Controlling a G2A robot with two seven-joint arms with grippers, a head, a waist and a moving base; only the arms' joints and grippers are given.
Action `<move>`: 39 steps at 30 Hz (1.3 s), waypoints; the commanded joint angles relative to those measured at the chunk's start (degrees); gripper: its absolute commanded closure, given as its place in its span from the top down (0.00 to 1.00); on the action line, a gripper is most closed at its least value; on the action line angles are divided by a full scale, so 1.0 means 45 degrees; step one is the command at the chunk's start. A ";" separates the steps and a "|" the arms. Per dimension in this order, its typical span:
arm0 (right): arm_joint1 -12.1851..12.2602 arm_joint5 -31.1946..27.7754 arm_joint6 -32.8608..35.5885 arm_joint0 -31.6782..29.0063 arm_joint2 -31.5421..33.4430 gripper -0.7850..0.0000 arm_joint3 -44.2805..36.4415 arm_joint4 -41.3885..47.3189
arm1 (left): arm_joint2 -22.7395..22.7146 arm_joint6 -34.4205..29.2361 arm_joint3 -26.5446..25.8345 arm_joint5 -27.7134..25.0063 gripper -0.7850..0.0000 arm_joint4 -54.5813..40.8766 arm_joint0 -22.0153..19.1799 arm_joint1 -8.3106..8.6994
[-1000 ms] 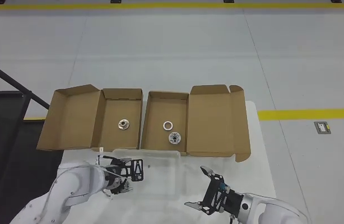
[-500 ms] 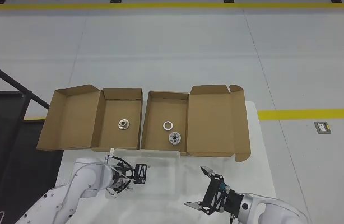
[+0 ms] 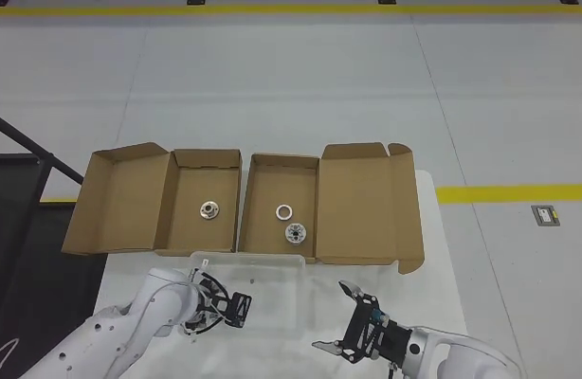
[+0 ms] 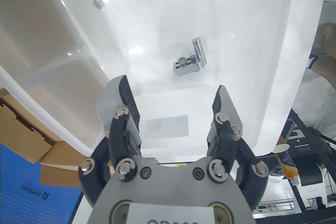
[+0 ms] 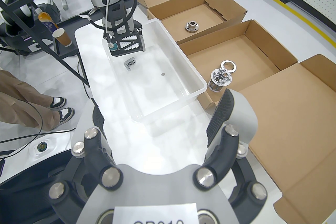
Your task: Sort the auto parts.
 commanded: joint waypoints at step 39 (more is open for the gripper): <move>0.0000 0.0000 0.0000 0.0000 0.0000 1.00 0.0000 0.0000 | 0.2842 0.1782 0.1998 0.0000 0.55 0.2290 -0.1667 -0.0840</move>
